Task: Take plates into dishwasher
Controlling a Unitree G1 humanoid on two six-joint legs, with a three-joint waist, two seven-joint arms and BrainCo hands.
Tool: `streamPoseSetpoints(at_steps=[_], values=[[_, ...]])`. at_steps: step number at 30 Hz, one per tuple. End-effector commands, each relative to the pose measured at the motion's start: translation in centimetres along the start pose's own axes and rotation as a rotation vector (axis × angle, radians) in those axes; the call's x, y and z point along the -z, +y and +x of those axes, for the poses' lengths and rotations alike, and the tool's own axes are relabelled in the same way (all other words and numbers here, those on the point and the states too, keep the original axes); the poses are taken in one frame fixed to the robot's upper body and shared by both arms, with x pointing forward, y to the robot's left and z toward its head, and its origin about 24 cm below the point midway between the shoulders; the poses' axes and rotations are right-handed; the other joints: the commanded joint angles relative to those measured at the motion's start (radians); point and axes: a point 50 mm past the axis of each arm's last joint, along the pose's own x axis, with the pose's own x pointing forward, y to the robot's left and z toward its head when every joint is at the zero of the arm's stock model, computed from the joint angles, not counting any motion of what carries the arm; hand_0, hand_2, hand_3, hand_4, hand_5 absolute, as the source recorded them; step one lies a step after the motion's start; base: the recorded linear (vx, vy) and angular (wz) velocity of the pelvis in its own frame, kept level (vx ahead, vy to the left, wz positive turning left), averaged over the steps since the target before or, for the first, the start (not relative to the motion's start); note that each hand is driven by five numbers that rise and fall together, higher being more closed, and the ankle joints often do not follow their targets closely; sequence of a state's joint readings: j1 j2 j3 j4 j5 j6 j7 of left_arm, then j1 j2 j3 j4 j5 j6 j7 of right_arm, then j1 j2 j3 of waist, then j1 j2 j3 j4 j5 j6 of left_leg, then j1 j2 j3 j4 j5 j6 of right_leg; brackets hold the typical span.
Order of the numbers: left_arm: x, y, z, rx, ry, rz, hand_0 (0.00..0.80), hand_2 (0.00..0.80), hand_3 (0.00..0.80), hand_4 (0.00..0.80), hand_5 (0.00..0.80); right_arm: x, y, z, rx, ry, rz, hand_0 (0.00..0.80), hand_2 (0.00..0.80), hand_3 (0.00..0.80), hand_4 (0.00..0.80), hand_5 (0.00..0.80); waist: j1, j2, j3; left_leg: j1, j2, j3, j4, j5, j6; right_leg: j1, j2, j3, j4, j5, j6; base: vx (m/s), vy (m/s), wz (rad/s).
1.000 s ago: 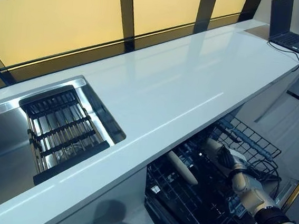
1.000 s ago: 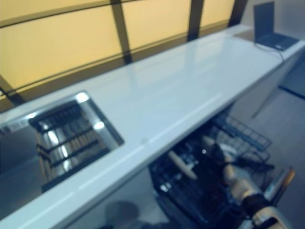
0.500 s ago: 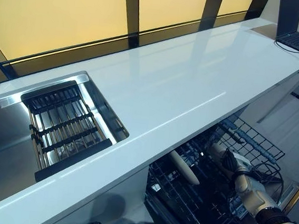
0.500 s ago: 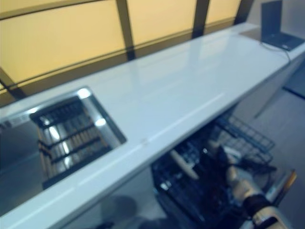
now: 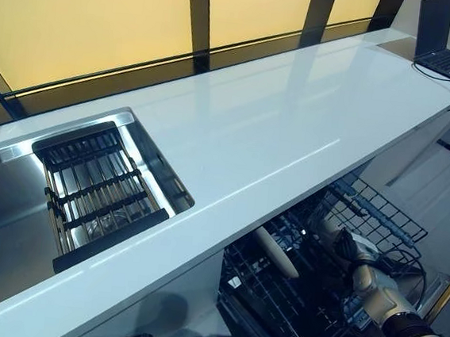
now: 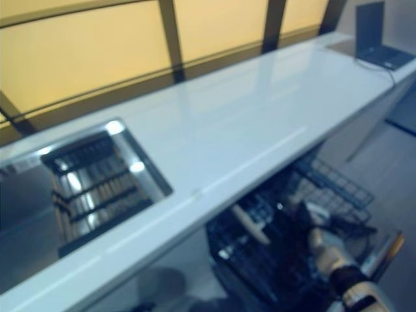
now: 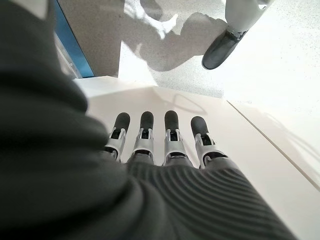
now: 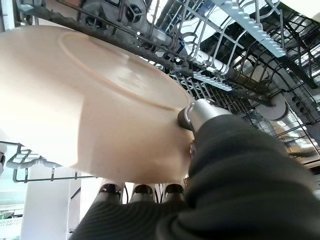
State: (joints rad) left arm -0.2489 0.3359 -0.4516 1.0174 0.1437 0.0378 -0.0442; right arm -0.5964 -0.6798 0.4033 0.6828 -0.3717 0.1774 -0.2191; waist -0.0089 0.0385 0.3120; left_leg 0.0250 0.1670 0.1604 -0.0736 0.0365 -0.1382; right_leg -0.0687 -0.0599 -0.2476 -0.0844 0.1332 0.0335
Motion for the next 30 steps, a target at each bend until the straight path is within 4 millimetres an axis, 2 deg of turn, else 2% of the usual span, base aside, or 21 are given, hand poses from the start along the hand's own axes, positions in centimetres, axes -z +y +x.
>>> streamPoseSetpoints(at_steps=[1,22,24,26,27,28,30], values=[[-1.27,1.72,0.28,-0.031,-0.018,0.094,0.000,0.000,0.000,0.000,0.000,-1.66,2.23,0.06,-0.106,-0.006,0.081,0.800,0.800,0.800,0.800,0.800,0.023,-0.039,-0.016,-0.109,-0.055,-0.028,-0.014,0.067,0.069,0.003,-0.023,0.011,0.093,-0.097,0.048,0.000,0.000,0.00],[-1.37,1.61,0.34,-0.027,-0.018,0.093,0.000,0.000,0.000,0.000,0.000,-2.15,2.56,0.13,-0.113,-0.001,0.095,0.800,0.800,0.800,0.800,0.800,0.022,-0.036,-0.016,-0.108,-0.057,-0.026,-0.014,0.067,0.071,0.001,-0.023,0.012,0.095,-0.096,0.047,0.000,0.000,0.00],[-1.41,1.59,0.35,-0.028,-0.018,0.092,0.000,0.000,0.000,0.000,0.000,-2.23,2.44,0.10,-0.097,-0.006,0.096,0.524,0.524,0.524,0.524,0.524,0.021,-0.037,-0.015,-0.108,-0.056,-0.025,-0.014,0.066,0.071,0.000,-0.023,0.012,0.095,-0.097,0.047,0.000,0.000,0.00],[-1.40,1.54,0.35,-0.028,-0.019,0.090,0.000,0.000,0.000,0.000,0.000,-2.31,2.46,0.06,-0.090,-0.008,0.097,0.317,0.317,0.317,0.317,0.317,0.020,-0.036,-0.015,-0.108,-0.056,-0.024,-0.014,0.067,0.071,-0.001,-0.023,0.013,0.097,-0.097,0.046,0.000,0.000,0.00],[-1.42,1.53,0.36,-0.028,-0.019,0.089,0.000,0.000,0.000,0.000,0.000,-2.36,2.48,0.05,-0.089,-0.009,0.098,0.113,0.113,0.113,0.113,0.113,0.019,-0.036,-0.014,-0.107,-0.056,-0.024,-0.014,0.067,0.071,0.000,-0.023,0.014,0.097,-0.097,0.046,0.000,0.000,0.00],[-1.44,1.56,0.36,-0.029,-0.019,0.090,0.000,0.000,0.000,0.000,0.000,-2.39,2.42,0.07,-0.087,-0.008,0.099,0.000,0.000,0.000,0.000,0.000,0.019,-0.036,-0.014,-0.107,-0.056,-0.024,-0.014,0.067,0.071,-0.001,-0.023,0.013,0.098,-0.098,0.046,0.000,0.000,0.00],[-1.44,1.57,0.36,-0.030,-0.020,0.090,0.000,0.000,0.000,0.000,0.000,-2.44,2.43,0.04,-0.084,-0.008,0.101,0.000,0.000,0.000,0.000,0.000,0.019,-0.036,-0.014,-0.106,-0.055,-0.023,-0.014,0.066,0.071,0.000,-0.023,0.013,0.098,-0.098,0.046,0.000,0.000,0.00]])
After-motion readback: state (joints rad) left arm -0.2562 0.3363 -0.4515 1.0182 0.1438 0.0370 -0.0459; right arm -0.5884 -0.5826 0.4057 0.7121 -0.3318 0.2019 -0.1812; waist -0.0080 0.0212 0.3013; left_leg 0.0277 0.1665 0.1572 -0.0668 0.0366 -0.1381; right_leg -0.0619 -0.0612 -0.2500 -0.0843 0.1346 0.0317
